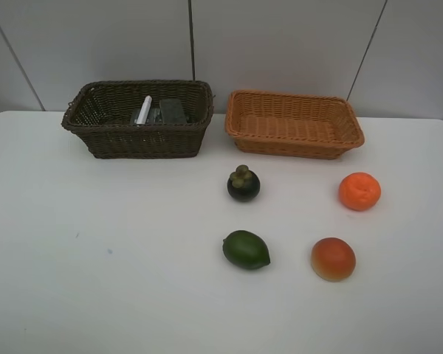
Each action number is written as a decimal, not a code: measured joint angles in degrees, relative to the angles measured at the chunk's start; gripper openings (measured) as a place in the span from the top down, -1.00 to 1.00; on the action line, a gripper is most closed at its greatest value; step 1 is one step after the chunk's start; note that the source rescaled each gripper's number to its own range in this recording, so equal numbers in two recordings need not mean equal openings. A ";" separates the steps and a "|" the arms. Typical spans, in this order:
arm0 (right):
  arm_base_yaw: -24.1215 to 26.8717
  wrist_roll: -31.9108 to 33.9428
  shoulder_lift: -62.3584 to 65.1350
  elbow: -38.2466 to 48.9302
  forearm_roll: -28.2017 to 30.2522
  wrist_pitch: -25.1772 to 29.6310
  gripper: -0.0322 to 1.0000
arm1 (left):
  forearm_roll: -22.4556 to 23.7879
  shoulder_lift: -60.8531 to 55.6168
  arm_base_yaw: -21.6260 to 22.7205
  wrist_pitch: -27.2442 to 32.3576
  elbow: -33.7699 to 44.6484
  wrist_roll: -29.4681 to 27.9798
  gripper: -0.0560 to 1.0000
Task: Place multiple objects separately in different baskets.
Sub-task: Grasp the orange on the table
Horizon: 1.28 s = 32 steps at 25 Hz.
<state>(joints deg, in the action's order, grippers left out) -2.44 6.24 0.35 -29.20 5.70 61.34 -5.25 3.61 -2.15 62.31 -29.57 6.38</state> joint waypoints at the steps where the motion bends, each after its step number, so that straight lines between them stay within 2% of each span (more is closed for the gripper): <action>1: 0.00 0.00 0.00 0.00 0.00 0.00 -0.99 | 0.00 -0.92 0.00 -0.25 0.18 -0.27 -1.00; 9: 0.00 0.00 0.00 0.00 0.00 0.00 -0.99 | 0.00 -3.94 -3.29 -0.90 0.24 -1.23 -1.00; 32: 0.00 0.00 0.00 0.00 0.00 0.00 -0.99 | 0.00 -3.94 -3.42 -0.90 0.24 -1.28 -1.00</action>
<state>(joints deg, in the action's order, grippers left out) -2.44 6.24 0.35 -29.20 5.70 61.34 -5.25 -0.33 -5.57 61.41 -29.33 5.11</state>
